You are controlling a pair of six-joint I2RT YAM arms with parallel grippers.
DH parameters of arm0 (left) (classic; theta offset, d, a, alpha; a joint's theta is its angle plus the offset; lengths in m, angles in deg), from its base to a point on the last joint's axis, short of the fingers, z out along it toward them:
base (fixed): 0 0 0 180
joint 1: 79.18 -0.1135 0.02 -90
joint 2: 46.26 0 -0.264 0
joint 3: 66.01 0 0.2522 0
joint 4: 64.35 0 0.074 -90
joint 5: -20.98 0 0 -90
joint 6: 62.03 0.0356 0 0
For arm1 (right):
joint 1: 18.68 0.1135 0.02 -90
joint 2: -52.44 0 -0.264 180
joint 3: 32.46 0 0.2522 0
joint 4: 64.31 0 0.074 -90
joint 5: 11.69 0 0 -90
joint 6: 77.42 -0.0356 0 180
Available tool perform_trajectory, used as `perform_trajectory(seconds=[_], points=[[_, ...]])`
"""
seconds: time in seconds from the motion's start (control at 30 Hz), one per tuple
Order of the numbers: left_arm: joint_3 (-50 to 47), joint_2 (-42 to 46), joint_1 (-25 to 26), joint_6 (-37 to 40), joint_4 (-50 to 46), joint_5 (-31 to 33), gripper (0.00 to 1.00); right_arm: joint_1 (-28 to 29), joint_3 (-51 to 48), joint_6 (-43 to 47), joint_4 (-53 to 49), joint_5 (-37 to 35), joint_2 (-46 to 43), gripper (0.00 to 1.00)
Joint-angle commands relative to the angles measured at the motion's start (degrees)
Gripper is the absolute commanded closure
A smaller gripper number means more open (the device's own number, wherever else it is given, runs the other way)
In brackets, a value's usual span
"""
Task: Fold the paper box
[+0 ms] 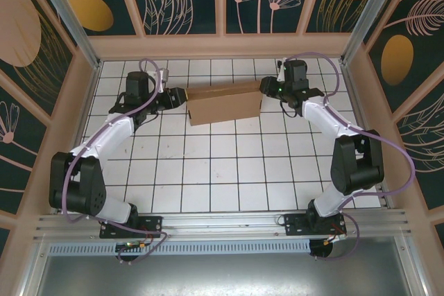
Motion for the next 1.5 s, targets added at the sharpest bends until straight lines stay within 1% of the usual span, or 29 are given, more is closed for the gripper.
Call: perform_trajectory(seconds=[0.0,0.1,0.17,0.2,0.33,0.4,0.43,0.6,0.73,0.8,1.03,1.17,1.23,1.3,1.37,1.47], points=[[-1.4,0.9,-0.3,-0.2,2.9,-3.4,0.58,0.9,-0.3,-0.1,-4.1,-1.8,-0.4,0.64],[-2.2,2.3,-0.5,-2.2,6.5,-6.1,0.59,0.9,-0.3,-0.1,-4.2,-2.0,-0.5,0.63],[-2.2,3.0,-0.4,-3.3,8.0,-6.7,0.60,1.0,-0.2,-0.1,-4.1,-2.0,-0.4,0.63],[-2.2,3.0,-0.5,-3.8,7.9,-5.9,0.60,1.0,-0.3,0.0,-4.1,-2.0,-0.4,0.63],[1.2,0.5,-0.6,-6.1,4.0,1.8,0.53,1.1,-0.4,-0.2,-4.0,-2.1,-0.3,0.63],[1.8,-0.5,-0.7,-7.8,3.6,5.3,0.53,1.1,-0.6,-0.2,-4.0,-2.2,-0.4,0.63],[2.0,-1.1,-0.6,-8.7,3.9,5.9,0.53,1.2,-0.6,-0.2,-4.1,-2.2,-0.4,0.63],[1.0,-4.1,-0.6,-13.0,7.0,3.7,0.57,1.4,-0.9,-0.3,-3.8,-2.4,-0.5,0.63],[-2.2,-4.8,-0.5,-16.0,10.5,1.7,0.58,1.8,-1.6,-0.2,-3.6,-2.5,-0.3,0.63],[-5.3,-4.7,-0.5,-16.9,12.0,1.2,0.59,1.9,-2.2,-0.1,-3.4,-2.6,-0.2,0.63],[-12.2,-3.0,-0.3,-17.1,13.8,1.8,0.60,2.4,-5.6,-0.2,-2.2,-3.9,-0.6,0.63],[-15.4,-4.6,-0.2,-17.2,15.3,2.6,0.62,2.4,-8.0,-0.1,-1.1,-3.6,-0.4,0.64],[-15.2,-5.7,-0.2,-17.4,15.9,1.9,0.64,2.3,-8.8,-0.1,-0.2,-2.0,-0.6,0.66],[-14.4,-6.1,-0.2,-17.5,16.7,1.0,0.66,2.2,-9.5,-0.1,2.2,1.4,-1.7,0.70],[-12.6,-6.3,-0.2,-17.9,17.4,0.1,0.70,1.9,-10.1,-0.7,5.1,5.7,-3.0,0.74],[-9.8,-7.3,-0.2,-20.0,20.1,-2.9,0.73,1.5,-9.9,-3.3,8.6,13.5,-3.8,0.75]])
